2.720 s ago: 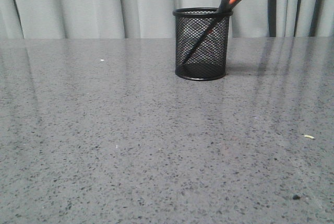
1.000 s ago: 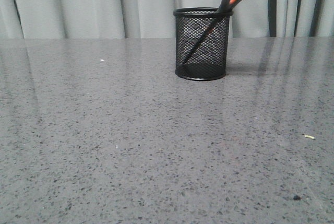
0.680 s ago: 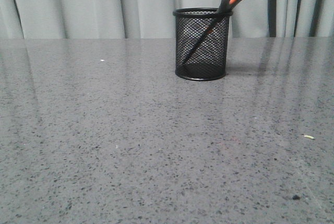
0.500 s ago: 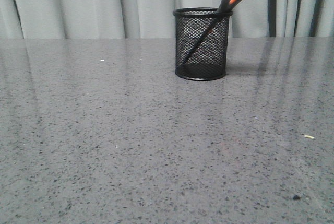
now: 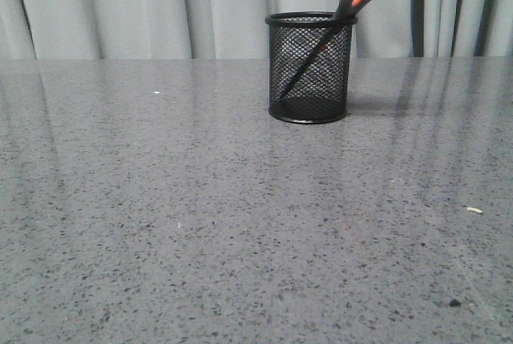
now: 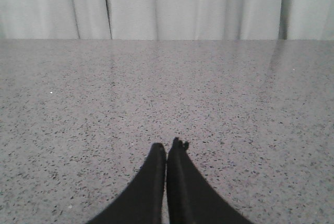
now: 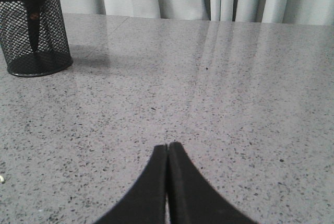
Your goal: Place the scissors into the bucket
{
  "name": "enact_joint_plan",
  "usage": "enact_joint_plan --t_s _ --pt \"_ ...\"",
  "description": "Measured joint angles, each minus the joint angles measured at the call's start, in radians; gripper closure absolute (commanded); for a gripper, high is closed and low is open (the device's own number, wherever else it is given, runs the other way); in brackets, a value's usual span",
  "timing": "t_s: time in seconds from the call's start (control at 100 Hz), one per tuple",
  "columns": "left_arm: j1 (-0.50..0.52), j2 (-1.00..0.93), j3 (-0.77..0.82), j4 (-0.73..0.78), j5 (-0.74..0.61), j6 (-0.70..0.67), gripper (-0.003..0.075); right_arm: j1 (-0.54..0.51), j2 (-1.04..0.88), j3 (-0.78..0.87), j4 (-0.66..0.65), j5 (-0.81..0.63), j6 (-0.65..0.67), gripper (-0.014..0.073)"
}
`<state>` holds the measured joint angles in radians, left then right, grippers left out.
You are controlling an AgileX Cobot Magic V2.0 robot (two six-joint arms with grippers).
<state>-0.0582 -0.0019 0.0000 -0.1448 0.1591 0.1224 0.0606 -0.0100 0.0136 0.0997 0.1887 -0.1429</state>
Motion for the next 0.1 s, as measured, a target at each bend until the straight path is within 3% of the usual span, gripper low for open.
enact_joint_plan --t_s 0.1 --pt "0.0 0.0 0.0 0.0 0.0 0.0 0.074 0.0 0.0 0.0 0.0 0.0 0.001 0.0667"
